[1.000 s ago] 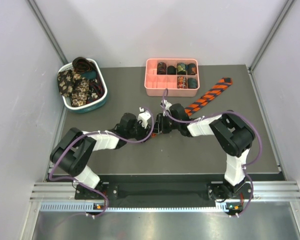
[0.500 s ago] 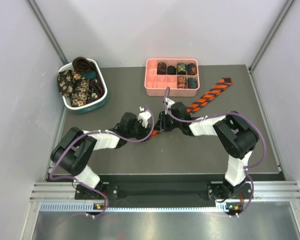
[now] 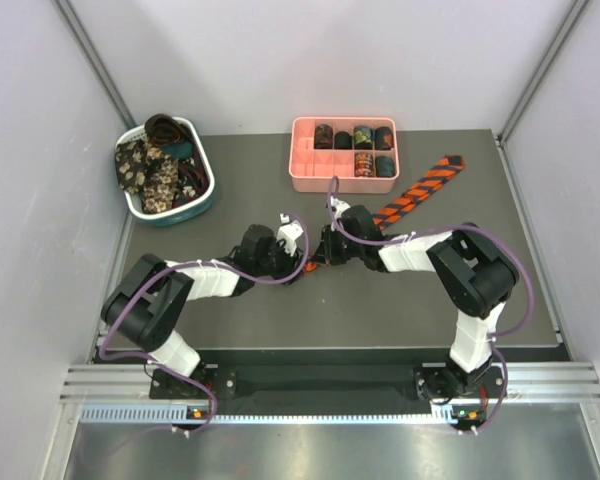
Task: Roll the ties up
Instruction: Roll the tie
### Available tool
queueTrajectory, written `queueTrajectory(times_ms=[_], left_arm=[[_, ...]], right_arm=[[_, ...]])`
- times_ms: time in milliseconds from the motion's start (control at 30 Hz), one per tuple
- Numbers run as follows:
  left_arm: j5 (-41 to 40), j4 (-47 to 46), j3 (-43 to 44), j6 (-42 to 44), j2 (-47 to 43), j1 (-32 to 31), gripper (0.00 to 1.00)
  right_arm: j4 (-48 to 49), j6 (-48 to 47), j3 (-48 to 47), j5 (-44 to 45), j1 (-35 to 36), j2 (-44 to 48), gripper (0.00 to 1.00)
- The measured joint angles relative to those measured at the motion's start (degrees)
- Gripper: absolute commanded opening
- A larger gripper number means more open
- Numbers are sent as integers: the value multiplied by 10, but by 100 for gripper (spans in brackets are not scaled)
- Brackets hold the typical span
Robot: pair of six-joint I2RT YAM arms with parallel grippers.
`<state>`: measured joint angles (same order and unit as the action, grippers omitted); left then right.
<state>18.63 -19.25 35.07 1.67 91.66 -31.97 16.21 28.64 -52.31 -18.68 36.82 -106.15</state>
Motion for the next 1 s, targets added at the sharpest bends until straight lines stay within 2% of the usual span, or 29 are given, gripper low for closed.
queueTrajectory(times_ms=[133,233,267,300,333,533,600,700,767,900,1000], left_arm=[[0,6,0,-2,-7,-1,54],[0,10,-8,-6,-31,-1,76],[-1,12,-13,-9,-46,-1,89],[-1,13,-19,-9,-66,-1,96],[-3,14,-23,-14,-83,-1,99],[-38,13,-39,-41,-203,-1,99],[-73,3,-41,-63,-225,-1,99],[-170,-16,-43,-113,-221,-2,99],[-216,10,-31,-134,-200,1,99],[-214,43,-11,-128,-174,4,99],[-189,43,-11,-105,-174,4,91]], right_arm=[[-8,-1,-3,0,0,-1,9],[-13,-2,-5,-1,0,-2,8],[-14,-2,-6,-1,0,-2,8],[-14,-2,-7,-2,0,-3,8],[-15,-2,-7,-2,-1,-3,8],[-17,-2,-7,-5,-2,-4,8],[-17,-2,-7,-5,-2,-4,8],[-17,-2,-7,-5,-2,-4,8],[-17,-2,-7,-4,-2,-4,8],[-17,-1,-7,-4,-2,-4,8],[-17,-2,-7,-4,-2,-4,8]])
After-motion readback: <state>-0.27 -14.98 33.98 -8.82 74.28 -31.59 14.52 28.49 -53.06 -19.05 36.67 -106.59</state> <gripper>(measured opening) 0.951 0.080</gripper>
